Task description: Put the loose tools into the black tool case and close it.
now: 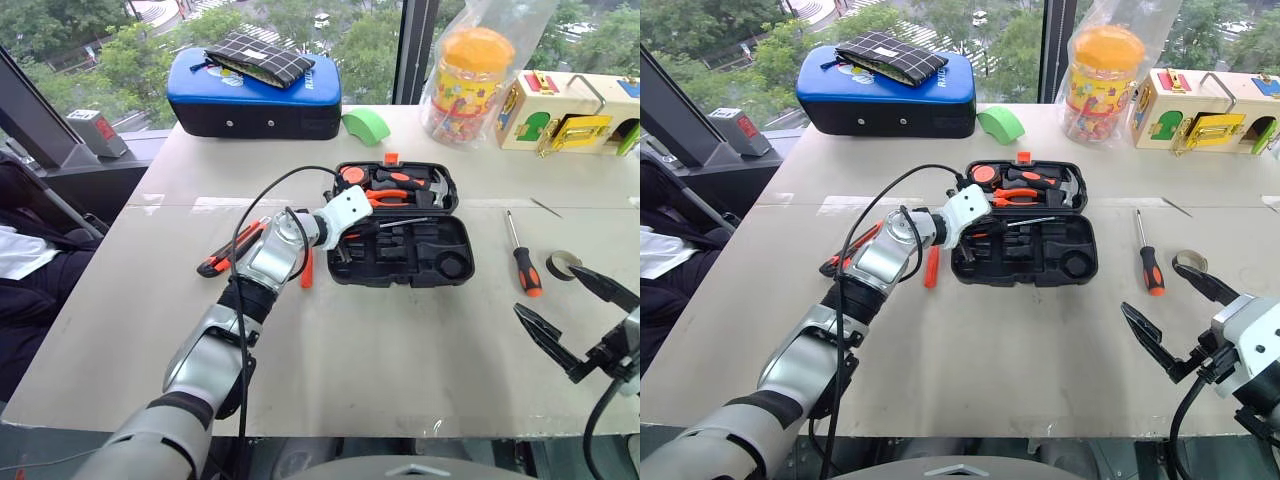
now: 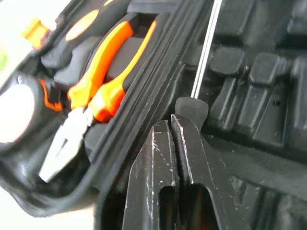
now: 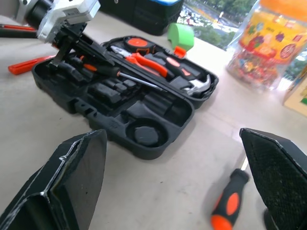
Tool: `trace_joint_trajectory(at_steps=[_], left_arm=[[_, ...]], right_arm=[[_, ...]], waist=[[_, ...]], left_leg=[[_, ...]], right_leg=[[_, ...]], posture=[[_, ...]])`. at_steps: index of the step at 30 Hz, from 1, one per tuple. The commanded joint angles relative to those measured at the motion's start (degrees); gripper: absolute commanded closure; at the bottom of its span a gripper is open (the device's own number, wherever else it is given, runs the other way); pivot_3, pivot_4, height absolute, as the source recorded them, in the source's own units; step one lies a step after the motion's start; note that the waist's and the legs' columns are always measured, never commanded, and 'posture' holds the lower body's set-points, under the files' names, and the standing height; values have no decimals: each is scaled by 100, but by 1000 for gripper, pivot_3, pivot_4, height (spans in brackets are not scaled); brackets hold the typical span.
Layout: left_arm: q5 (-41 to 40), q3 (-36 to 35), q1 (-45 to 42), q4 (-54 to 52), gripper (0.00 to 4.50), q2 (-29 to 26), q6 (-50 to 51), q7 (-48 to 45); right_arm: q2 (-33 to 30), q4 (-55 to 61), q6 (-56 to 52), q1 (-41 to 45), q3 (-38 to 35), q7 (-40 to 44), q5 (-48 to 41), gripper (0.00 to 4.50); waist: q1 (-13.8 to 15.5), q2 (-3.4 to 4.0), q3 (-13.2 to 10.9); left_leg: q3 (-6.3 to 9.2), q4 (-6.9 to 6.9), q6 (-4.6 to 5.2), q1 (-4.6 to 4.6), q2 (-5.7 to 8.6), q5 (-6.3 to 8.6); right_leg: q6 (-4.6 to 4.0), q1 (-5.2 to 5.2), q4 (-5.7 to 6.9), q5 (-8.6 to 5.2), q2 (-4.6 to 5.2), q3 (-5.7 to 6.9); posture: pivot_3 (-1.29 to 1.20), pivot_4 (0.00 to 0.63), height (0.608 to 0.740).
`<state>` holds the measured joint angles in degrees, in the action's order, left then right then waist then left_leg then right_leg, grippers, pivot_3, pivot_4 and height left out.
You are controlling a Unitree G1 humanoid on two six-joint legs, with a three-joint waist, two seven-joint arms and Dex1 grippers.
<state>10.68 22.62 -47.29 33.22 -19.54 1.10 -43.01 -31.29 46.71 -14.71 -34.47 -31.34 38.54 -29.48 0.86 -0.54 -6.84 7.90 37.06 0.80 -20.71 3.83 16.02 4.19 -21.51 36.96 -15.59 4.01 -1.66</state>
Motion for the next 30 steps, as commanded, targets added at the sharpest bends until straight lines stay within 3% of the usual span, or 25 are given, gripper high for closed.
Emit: trace_joint_trajectory(at_steps=[1, 16, 21, 24, 28, 30], left_arm=[[417, 346, 60, 604, 4440, -97, -766, -145], [1446, 781, -1072, 2579, 4440, -6, -3033, 249], [873, 336, -1178, 2796, 4440, 24, -3207, -259], [-314, -561, -1120, 2550, 4440, 230, -2261, -1093], [-1832, -1657, -1048, 1387, 4440, 232, -33, -1887], [-2407, -1897, -718, 214, 3930, 7, 1282, -2140]], right_arm=[[-21, 208, 108, -56, -3, 79, -51, 0], [-148, 135, 69, 101, 29, 242, -148, 0], [-153, 245, -54, 118, 21, 159, -222, 0], [-129, 285, -160, 162, 20, 5, -250, 0], [-171, 335, -668, 400, 36, -474, -368, 0], [-323, 382, -1284, 605, 51, -805, -673, 0]], waist=[[1, -1, 1], [-2, -4, -1], [-12, -6, -3], [-28, -5, -11], [-83, -20, -35], [-147, -19, -38]], left_leg=[[0, 0, 0, 0, 0, 0], [8, 7, 4, 1, 5, 1], [17, 13, 4, 6, 6, 1], [21, 13, 4, 2, 6, 1], [33, 15, 3, -31, 5, 0], [38, 16, -6, -37, 3, -5]], right_leg=[[0, 0, 0, 0, 0, 0], [3, 9, 3, 0, -3, 14], [5, 21, 4, -1, -4, 23], [5, 18, 5, -1, -5, 27], [5, -9, 7, -1, -6, 38], [4, -11, 6, -1, -6, 42]], posture=[[0, 150, 740], [0, 150, 740], [0, 150, 740], [0, 150, 740], [0, 150, 740], [0, 150, 740]])
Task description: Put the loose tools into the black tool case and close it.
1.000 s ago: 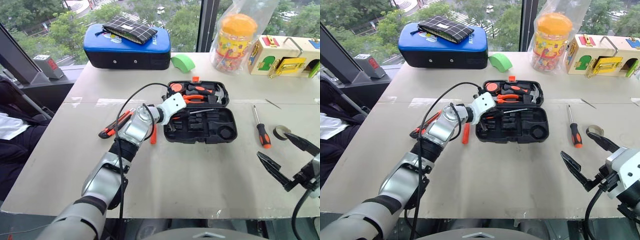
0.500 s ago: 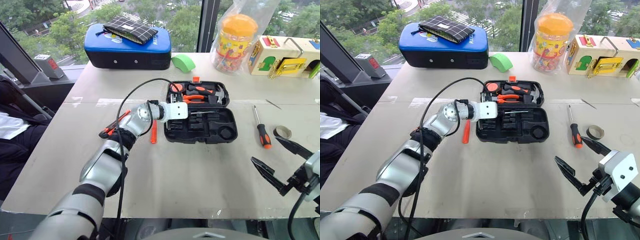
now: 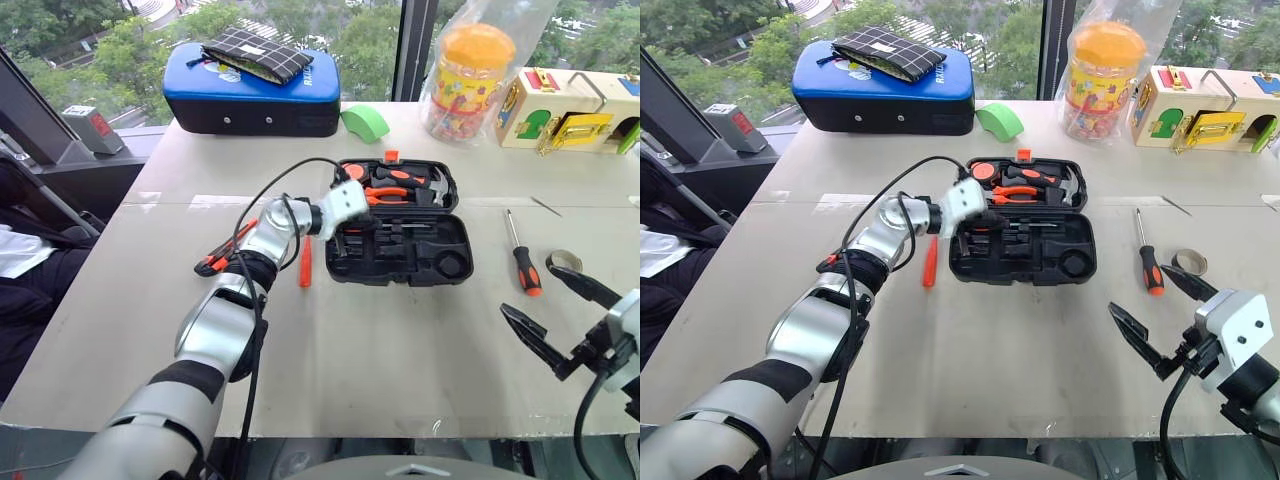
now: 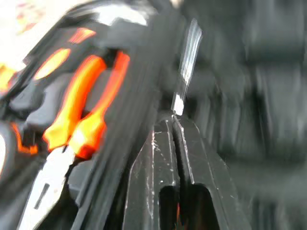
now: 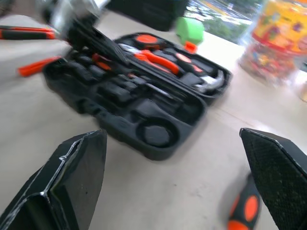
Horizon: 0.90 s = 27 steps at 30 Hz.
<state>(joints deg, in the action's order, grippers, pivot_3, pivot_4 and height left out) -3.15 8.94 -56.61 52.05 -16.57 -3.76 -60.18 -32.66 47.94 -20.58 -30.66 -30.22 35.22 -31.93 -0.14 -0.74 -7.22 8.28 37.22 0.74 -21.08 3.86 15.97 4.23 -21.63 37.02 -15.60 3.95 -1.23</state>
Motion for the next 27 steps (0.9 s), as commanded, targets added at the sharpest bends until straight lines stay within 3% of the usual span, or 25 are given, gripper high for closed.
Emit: trace_joint_trajectory(at_steps=[1, 3, 5, 9, 13, 15, 18, 22, 27], left_arm=[[-1254, -586, 431, -2296, 3642, -406, 2330, -458], [-1889, -681, 1006, -3794, 2914, -676, 3528, -457], [-2294, -678, 1539, -5022, 1867, -1008, 4265, -450], [-3138, -766, 2408, -6798, 11, -1686, 4995, -784], [-3589, -916, 2852, -7577, 11, -1889, 5279, -500], [-3453, -864, 3104, -7844, 0, -2042, 4943, -541], [-3371, -810, 3272, -7974, 0, -2123, 4714, -473], [-3411, -888, 3458, -8028, 0, -2035, 4571, -183], [-3203, -1059, 3993, -7884, 0, -1789, 3899, 144]], right_arm=[[-306, 321, -1014, 336, -35, -694, -341, 0], [-598, 346, -1869, 763, 172, -1306, -129, 0], [-761, 120, -2539, 1322, 393, -1593, -381, 0], [-635, -596, -3816, 2476, 801, -2241, -550, 0], [-561, -1396, -4638, 3273, 1143, -2693, -237, 0], [-527, -2059, -4739, 3614, 1424, -2945, 155, 522], [-474, -2505, -4740, 3813, 1551, -3027, 425, 1714], [-608, -2488, -4616, 3782, 1752, -2853, 636, 3631], [-1060, -1937, -3924, 3618, 1733, -2199, 728, 3727]], waist=[[-77, 5, 0], [-145, 12, 3], [-170, 16, 3], [-140, 15, -7], [18, 27, -12], [59, 27, -11], [95, 28, -12], [83, 28, -11], [93, 32, -13]], left_leg=[[0, -2, -2, 1, -2, -1], [-3, -8, -9, 7, -5, -5], [-7, -15, -13, 16, -8, -7], [-5, -14, 0, 21, -12, 1], [-7, -17, -2, 19, -5, 0], [-10, -15, -6, 17, -3, -2], [-24, -21, -18, 19, -2, -9], [-27, -29, -18, 22, -5, -10], [-34, -30, -12, 24, -4, -6]], right_leg=[[0, 1, -1, 0, 1, -2], [-1, 1, -2, 0, 2, -12], [-3, 2, -2, 0, 4, -26], [-7, 4, -1, 2, 9, -38], [-9, 4, -9, 2, 9, -39], [-9, 5, -13, 2, 9, -37], [-9, 3, -20, 3, 8, -41], [-9, 2, -23, 3, 8, -43], [-8, 2, -24, 3, 9, -49]], posture=[[0, 150, 740], [0, 150, 740], [0, 150, 740], [0, 150, 740], [0, 150, 740], [0, 150, 740], [0, 150, 740], [0, 150, 740], [0, 150, 740]])
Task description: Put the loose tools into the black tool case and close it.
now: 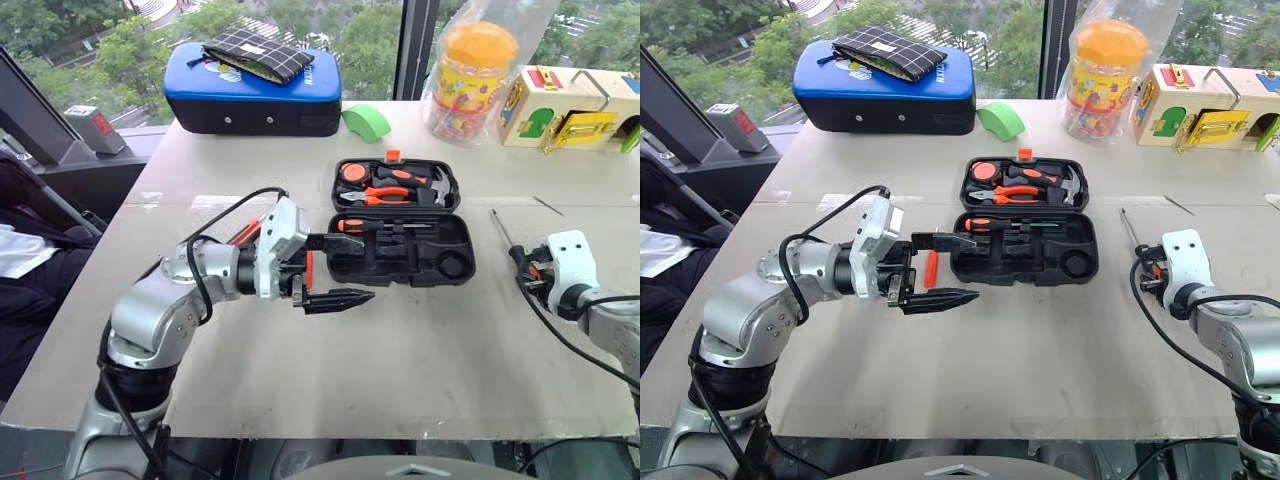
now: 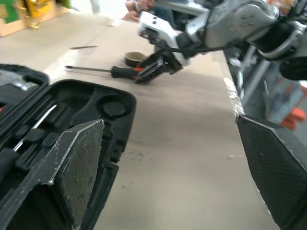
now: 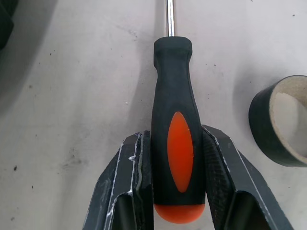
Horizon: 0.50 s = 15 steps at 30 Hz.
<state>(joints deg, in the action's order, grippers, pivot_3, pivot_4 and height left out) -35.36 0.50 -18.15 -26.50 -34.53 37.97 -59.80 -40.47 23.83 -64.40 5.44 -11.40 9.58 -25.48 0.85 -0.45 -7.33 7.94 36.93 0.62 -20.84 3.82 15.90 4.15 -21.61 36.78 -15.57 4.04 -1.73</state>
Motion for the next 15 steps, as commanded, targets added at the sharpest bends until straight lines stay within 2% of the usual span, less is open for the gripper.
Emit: trace_joint_trajectory(at_steps=[1, 3, 5, 8, 11, 15], left_arm=[[-68, -271, 247, 10, 0, -12, -237, 111], [-253, -548, 588, 41, 0, -79, -249, 88], [-359, -944, 1099, -12, 0, -119, -315, 150], [-350, -1124, 1661, 38, 0, -198, -511, 26], [-242, -1096, 1831, 30, 0, -249, -758, -33], [-244, -1216, 1983, -14, 0, -301, -854, 86]], right_arm=[[-359, 566, 594, -3, -201, 525, 65, 3727], [-516, 765, 853, 239, -350, 1058, -234, 3727], [-833, 743, 1293, 893, 9, 1929, -421, 3727], [-1280, 55, 2327, 1855, 1291, 2873, 445, 3727], [-1224, -1015, 3539, 2602, 2271, 3653, 1230, 3727], [-960, -2494, 4761, 3343, 3046, 4683, 1843, 3727]], waist=[[-24, 7, -5], [-41, 7, -5], [-203, 28, -18], [-290, 37, -25], [-254, -3, -17], [-135, -2, -24]], left_leg=[[0, -1, -2, -3, 0, -1], [-5, -7, 3, 2, -4, 2], [-17, -10, 18, 12, -10, 10], [-32, -19, 22, 25, -12, 13], [-16, -22, 22, 19, -15, 13], [-5, -19, 3, 3, -5, 3]], right_leg=[[0, -2, -2, 0, 0, 1], [0, -2, -1, 0, -2, -4], [1, -1, -1, 0, -2, -16], [1, -5, -1, 0, -3, -32], [1, -2, -5, 0, -2, -8], [0, -5, -19, 1, 5, 6]], posture=[[0, 150, 740], [0, 150, 740], [0, 150, 740], [0, 150, 740], [0, 150, 740], [0, 150, 740]])
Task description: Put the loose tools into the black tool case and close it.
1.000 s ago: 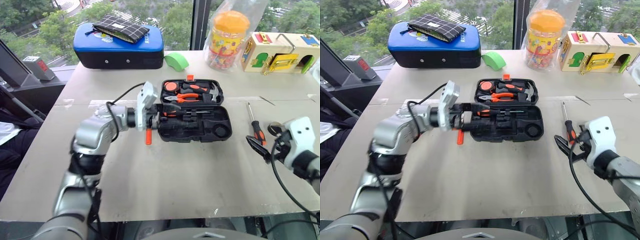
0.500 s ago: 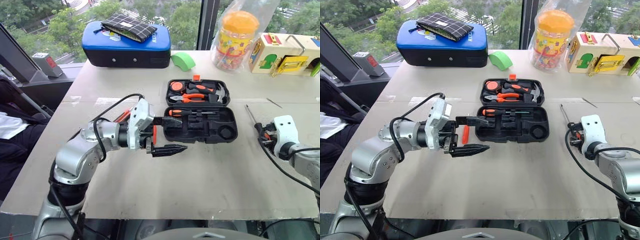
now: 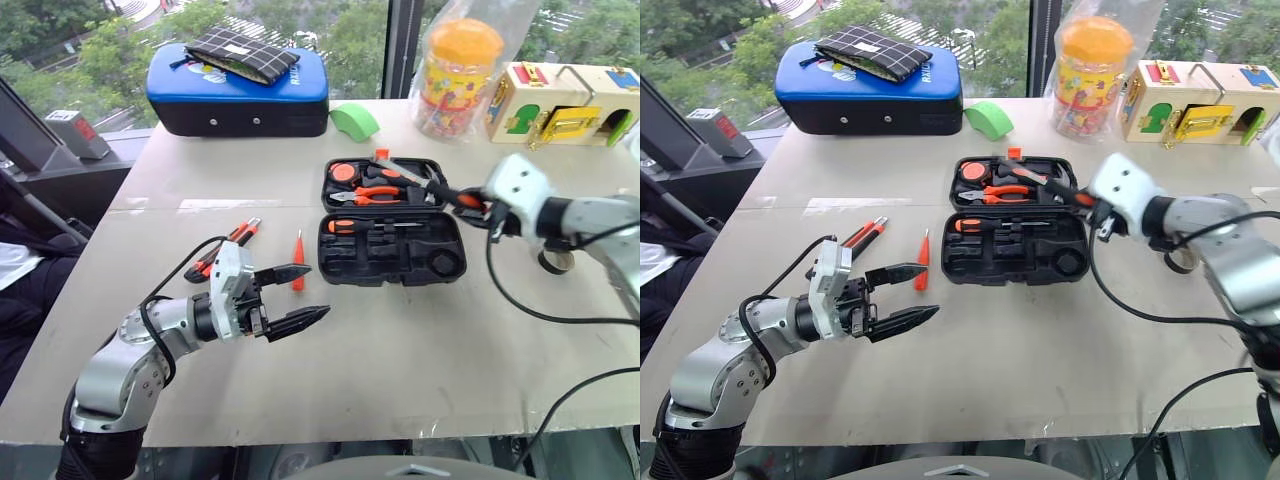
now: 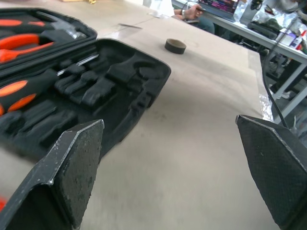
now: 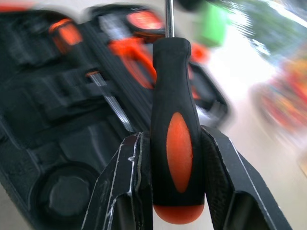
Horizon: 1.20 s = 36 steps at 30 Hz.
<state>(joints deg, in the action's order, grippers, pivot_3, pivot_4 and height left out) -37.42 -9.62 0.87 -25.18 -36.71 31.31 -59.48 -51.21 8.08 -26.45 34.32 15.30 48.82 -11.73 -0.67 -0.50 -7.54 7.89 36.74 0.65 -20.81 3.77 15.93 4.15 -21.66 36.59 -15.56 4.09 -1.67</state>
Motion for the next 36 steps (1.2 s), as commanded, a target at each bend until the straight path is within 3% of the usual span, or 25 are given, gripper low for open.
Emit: trace_joint_trajectory(at_steps=[1, 11, 24, 29, 32, 36], left_arm=[[-38, -230, 139, -164, 0, -102, -227, 47], [-52, -406, 666, -479, 0, -91, -458, 330], [22, -376, 680, -416, 0, -111, -717, 458], [56, -369, 664, -329, 0, -166, -772, 410], [48, -380, 712, -317, 0, -195, -798, 388], [66, -345, 683, -276, 0, -191, -810, 390]], right_arm=[[188, -1278, 1279, 604, 497, 947, 605, 3727], [914, -3778, 3007, 1525, 816, 2288, 1199, 3727], [1588, -5732, 3839, 2257, 748, 2610, 1792, 3727], [1581, -5800, 3886, 2278, 653, 3076, 1715, 1428], [1552, -5695, 4227, 2251, 464, 2724, 1753, 210], [1425, -5243, 3996, 2194, 205, 2956, 1489, 210]], waist=[[17, 5, -5], [-25, 12, -9], [-49, 10, -5], [-33, 11, -5], [-32, 12, -5], [-29, 22, -12]], left_leg=[[0, -1, -1, -6, 1, -1], [-8, -34, -4, 0, -10, 1], [-28, -32, -9, 24, -17, -2], [-28, -32, -9, 23, -17, -3], [-24, -34, -10, 21, -20, -2], [-28, -37, -11, 8, -19, -3]], right_leg=[[-1, 0, -5, 0, 3, -1], [-3, -10, -28, 2, 17, -14], [-22, -6, -10, 14, 4, -42], [-23, -8, -8, 14, 4, -42], [-23, -9, -13, 14, 2, -40], [-23, -23, -17, 14, 3, -43]], posture=[[0, 150, 740], [0, 150, 740], [0, 150, 740], [0, 150, 740], [0, 150, 740], [0, 150, 740]])
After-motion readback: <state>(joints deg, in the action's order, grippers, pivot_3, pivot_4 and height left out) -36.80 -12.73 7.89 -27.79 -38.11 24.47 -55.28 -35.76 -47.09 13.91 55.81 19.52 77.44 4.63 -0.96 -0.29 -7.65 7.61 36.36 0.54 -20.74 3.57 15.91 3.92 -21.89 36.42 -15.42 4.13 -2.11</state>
